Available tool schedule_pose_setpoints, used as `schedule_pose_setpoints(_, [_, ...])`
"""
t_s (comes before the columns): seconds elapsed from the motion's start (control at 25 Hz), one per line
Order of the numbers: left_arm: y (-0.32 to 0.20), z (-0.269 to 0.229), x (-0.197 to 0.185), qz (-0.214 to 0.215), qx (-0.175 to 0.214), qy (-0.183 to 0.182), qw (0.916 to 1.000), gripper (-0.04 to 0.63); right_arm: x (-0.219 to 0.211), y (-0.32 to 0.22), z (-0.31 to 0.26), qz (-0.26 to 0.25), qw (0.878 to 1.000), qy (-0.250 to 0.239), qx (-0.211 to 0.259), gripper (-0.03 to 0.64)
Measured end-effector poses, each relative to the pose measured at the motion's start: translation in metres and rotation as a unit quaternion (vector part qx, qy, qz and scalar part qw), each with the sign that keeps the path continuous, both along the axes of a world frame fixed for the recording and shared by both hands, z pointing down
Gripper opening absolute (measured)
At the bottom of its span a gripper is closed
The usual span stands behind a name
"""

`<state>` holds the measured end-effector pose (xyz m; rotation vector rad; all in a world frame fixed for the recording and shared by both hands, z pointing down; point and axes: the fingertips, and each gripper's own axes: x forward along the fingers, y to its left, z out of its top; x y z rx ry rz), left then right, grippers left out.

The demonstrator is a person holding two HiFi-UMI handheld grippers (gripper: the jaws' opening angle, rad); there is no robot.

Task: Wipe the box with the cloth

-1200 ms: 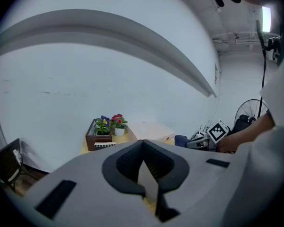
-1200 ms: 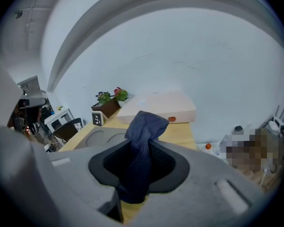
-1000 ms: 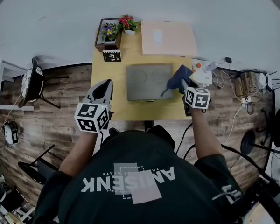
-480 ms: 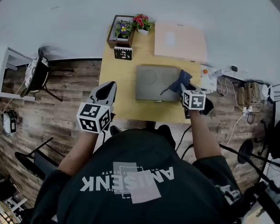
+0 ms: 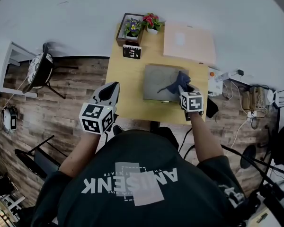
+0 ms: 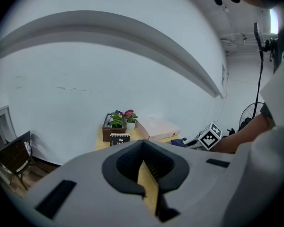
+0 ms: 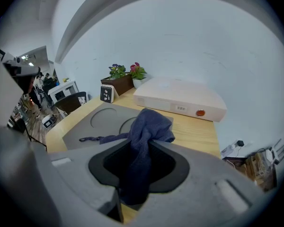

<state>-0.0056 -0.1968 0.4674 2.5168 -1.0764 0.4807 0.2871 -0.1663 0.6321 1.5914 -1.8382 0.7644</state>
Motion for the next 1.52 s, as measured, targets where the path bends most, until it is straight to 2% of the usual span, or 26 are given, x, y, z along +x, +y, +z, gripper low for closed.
schedule_pose_setpoints(0.32, [0.004, -0.004, -0.022, -0.02, 0.001, 0.005, 0.9998, 0.0, -0.029, -0.008, 0.0, -0.003, 1.0, -0.02, -0.005, 0.1])
schedule_pose_setpoints(0.6, [0.006, -0.001, -0.047, -0.046, 0.001, 0.005, 0.9989, 0.0, -0.051, -0.017, -0.001, -0.018, 1.0, -0.012, 0.002, 0.1])
schedule_pose_setpoints(0.92, [0.008, -0.002, -0.066, -0.068, 0.001, 0.009, 0.9976, 0.0, -0.106, -0.026, 0.003, -0.091, 0.996, -0.015, -0.013, 0.1])
schedule_pose_setpoints(1.52, [0.018, 0.002, -0.115, -0.131, -0.002, 0.006, 0.9914, 0.0, -0.155, -0.055, 0.004, -0.115, 0.993, -0.008, -0.004, 0.1])
